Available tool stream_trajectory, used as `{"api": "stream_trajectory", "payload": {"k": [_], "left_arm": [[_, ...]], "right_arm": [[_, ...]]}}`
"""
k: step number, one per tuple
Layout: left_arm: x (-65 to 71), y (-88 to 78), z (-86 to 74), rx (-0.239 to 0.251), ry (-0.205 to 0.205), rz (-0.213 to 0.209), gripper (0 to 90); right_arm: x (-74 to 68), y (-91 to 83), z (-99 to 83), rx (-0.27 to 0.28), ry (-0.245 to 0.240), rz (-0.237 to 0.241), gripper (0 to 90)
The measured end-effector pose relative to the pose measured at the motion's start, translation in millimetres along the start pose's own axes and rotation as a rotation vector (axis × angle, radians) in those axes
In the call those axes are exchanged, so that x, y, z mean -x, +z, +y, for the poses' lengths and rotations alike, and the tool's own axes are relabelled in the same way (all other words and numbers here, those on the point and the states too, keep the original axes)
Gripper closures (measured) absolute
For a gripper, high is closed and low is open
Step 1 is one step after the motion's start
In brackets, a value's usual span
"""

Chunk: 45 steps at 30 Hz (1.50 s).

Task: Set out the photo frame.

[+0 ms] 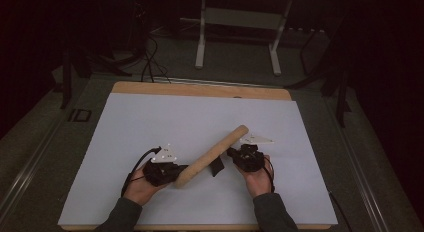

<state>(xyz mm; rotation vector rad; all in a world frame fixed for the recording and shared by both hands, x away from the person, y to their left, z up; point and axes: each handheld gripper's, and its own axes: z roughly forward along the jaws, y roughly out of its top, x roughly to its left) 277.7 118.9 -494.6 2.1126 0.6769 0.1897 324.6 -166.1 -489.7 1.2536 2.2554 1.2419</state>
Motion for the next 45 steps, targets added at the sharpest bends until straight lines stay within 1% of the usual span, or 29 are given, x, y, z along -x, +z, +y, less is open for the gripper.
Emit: {"api": "stream_trajectory", "payload": {"k": [5,7,11,15,21,26,27,29,32,35,38,40,41,42,44,45], "left_arm": [[13.0,13.8,4.3,-0.004,0.024,-0.039,89.8],[18.2,18.9,6.4,-0.007,0.034,-0.032,89.8],[22.1,24.5,9.5,0.003,0.021,-0.035,89.9],[26.4,30.2,12.0,0.017,0.011,-0.041,90.0],[35.2,41.7,17.8,0.027,0.016,-0.062,90.0],[45.7,51.9,24.2,0.039,0.036,-0.096,90.0],[47.9,53.9,25.7,0.040,0.044,-0.102,90.0],[51.9,57.4,27.9,0.052,0.048,-0.107,89.9],[53.4,60.0,29.7,0.065,0.042,-0.113,89.9],[52.9,60.4,29.7,0.074,0.038,-0.113,89.9],[49.4,58.4,29.9,0.073,0.040,-0.084,89.6],[44.2,53.2,29.4,0.073,0.042,-0.061,88.2],[40.7,49.4,29.3,0.072,0.041,-0.046,87.8],[36.2,44.6,29.3,0.073,0.040,-0.022,87.0],[25.0,34.9,29.4,0.084,0.018,0.026,85.4],[18.7,30.1,29.4,0.092,0.006,0.058,84.7]], "right_arm": [[-7.6,7.1,3.2,-0.009,-0.014,0.018,90.0],[-10.2,8.5,5.2,-0.011,-0.018,0.029,90.0],[-11.8,9.1,9.1,-0.017,-0.031,0.041,90.0],[-11.1,9.4,10.6,-0.027,-0.017,0.069,90.0],[-12.2,10.6,13.5,-0.039,-0.023,0.099,90.0],[-13.4,12.5,17.6,-0.064,-0.056,0.135,90.0],[-13.8,12.5,18.3,-0.072,-0.063,0.141,90.0],[-13.6,12.7,19.1,-0.081,-0.078,0.153,90.0],[-11.5,12.0,19.7,-0.084,-0.069,0.173,90.0],[-11.1,11.4,20.2,-0.087,-0.078,0.170,90.0],[-12.5,8.8,21.5,-0.093,-0.098,0.151,90.0],[-13.6,3.6,22.1,-0.088,-0.111,0.123,90.0],[-14.0,-0.1,22.2,-0.086,-0.114,0.111,88.5],[-14.1,-4.3,22.0,-0.081,-0.117,0.101,85.5],[-14.7,-14.1,20.9,-0.070,-0.113,0.092,82.8],[-15.2,-18.6,20.1,-0.065,-0.115,0.087,81.3]]}}
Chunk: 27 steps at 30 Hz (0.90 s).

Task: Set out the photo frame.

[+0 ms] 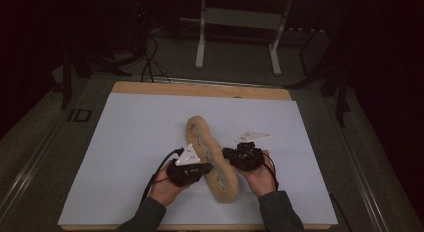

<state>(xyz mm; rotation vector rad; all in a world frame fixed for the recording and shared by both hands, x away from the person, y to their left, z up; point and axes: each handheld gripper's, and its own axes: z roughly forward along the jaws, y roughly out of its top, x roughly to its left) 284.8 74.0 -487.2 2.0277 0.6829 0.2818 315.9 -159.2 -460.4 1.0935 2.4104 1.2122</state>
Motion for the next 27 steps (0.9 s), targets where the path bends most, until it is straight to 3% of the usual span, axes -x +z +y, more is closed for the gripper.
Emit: {"api": "stream_trajectory", "payload": {"k": [7,11,17,23,27], "left_arm": [[-48.1,-18.1,4.6,0.019,-0.082,0.220,78.2],[-64.4,-16.6,11.2,0.022,-0.095,0.315,69.9],[-78.0,2.6,20.5,-0.032,-0.081,0.390,61.8],[-88.7,22.7,23.8,-0.085,-0.067,0.408,57.2],[-97.5,27.4,20.7,-0.093,-0.088,0.424,55.9]], "right_arm": [[-7.6,-28.9,-6.3,0.041,0.018,0.011,74.4],[-13.6,-40.0,-11.2,0.064,0.018,0.007,70.9],[-18.7,-56.5,-20.8,0.095,0.034,0.019,62.1],[-26.0,-65.5,-36.1,0.101,0.050,0.048,48.6],[-31.1,-65.1,-43.8,0.087,0.043,0.055,41.8]]}}
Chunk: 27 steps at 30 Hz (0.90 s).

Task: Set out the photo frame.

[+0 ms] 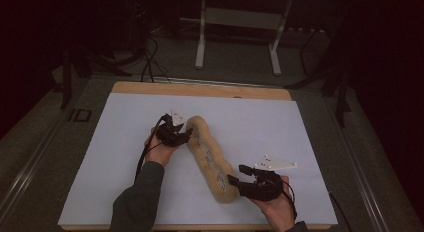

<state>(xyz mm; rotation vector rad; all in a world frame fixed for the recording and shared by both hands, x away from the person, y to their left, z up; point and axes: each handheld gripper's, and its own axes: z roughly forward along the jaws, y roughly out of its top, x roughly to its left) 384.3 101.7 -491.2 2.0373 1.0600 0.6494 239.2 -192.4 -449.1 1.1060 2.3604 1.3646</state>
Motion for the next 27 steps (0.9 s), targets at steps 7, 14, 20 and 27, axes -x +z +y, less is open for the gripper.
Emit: {"api": "stream_trajectory", "payload": {"k": [7,14,20,27], "left_arm": [[-8.4,10.4,-0.8,0.017,-0.005,-0.069,58.3],[-7.2,18.4,6.7,0.007,0.011,-0.068,69.4],[-3.5,16.6,7.7,-0.009,0.036,-0.031,75.0],[0.3,10.9,4.9,-0.017,0.011,0.019,75.5]], "right_arm": [[-9.3,13.8,-10.6,-0.079,-0.027,-0.032,37.0],[-10.3,17.3,-15.7,-0.107,-0.034,-0.015,41.4],[-13.3,18.4,-16.8,-0.122,-0.049,-0.015,43.8],[-12.9,19.3,-21.3,-0.158,-0.036,-0.039,41.6]]}}
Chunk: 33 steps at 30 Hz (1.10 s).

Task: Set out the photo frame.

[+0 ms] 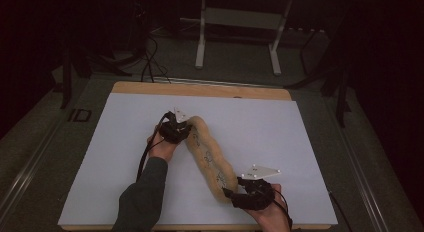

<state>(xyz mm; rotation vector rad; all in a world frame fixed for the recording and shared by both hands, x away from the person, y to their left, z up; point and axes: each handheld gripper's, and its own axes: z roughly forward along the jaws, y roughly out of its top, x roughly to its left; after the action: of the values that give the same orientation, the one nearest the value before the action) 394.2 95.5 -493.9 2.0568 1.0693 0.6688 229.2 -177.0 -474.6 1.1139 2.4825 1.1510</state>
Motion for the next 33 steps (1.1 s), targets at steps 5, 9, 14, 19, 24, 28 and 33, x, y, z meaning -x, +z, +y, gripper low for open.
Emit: {"api": "stream_trajectory", "payload": {"k": [5,9,14,19,24,28,33], "left_arm": [[-1.2,-5.6,-4.9,0.001,-0.018,0.017,75.5],[-1.1,-7.2,-7.1,0.005,-0.032,0.028,75.6],[0.1,-6.8,-7.1,0.005,-0.045,0.044,75.8],[-2.0,-8.9,-9.0,0.012,-0.076,0.083,75.8],[-8.3,-12.8,-15.4,0.020,-0.129,0.106,75.7],[-13.5,-17.1,-21.5,0.029,-0.180,0.116,75.6],[-18.3,-25.7,-30.6,0.034,-0.198,0.126,75.4]], "right_arm": [[4.0,-0.4,-0.2,-0.015,0.031,-0.001,41.5],[3.7,0.6,-0.1,-0.023,0.045,0.002,42.0],[0.5,8.3,-3.0,-0.064,0.036,-0.006,40.8],[6.6,9.3,-2.2,-0.069,0.066,-0.025,45.4],[15.6,9.6,3.3,-0.059,0.072,-0.033,63.7],[23.2,11.7,11.9,-0.077,0.042,-0.076,65.2],[39.3,15.5,18.5,-0.051,0.059,-0.123,65.4]]}}
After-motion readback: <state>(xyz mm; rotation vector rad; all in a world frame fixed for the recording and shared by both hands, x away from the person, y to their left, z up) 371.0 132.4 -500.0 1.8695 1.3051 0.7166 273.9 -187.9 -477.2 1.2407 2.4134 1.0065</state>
